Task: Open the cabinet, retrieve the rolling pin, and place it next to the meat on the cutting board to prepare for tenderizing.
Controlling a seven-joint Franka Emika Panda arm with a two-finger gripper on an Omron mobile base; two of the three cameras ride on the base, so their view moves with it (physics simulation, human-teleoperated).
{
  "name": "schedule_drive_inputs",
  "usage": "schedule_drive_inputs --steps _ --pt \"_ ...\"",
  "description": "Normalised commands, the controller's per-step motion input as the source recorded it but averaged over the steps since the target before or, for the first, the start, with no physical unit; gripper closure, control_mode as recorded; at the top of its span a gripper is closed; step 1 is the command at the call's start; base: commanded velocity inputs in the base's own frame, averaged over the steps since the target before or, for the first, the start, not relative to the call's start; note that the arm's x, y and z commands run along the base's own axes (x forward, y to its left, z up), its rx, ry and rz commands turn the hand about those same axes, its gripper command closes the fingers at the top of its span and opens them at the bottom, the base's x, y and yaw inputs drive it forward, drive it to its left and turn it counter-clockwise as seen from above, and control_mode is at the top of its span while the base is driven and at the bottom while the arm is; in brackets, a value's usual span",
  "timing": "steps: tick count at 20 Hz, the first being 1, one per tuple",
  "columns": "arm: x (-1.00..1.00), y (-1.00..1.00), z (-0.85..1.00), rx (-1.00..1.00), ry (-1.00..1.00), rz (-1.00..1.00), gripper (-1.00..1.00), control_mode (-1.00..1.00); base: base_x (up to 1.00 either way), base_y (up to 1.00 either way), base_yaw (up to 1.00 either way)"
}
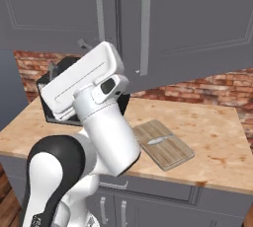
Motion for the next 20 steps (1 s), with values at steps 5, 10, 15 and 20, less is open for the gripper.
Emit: schedule_drive_inputs --steps 5,10,15,20 --pt "0.06 0.98 -0.06 -0.24 -0.01 -0.24 -1.0 -1.0 0.0 0.0 0.0" --pt "0.3 0.79 -0.19 -0.25 -0.01 -0.35 -1.0 -1.0 0.0 0.0 0.0" --pt "0.03 0.29 -0.19 -0.28 -0.12 -0.53 -1.0 -1.0 0.0 0.0 0.0" --pt "0.0 0.0 -0.42 -0.24 -0.01 -0.65 -1.0 -1.0 0.0 0.0 0.0"
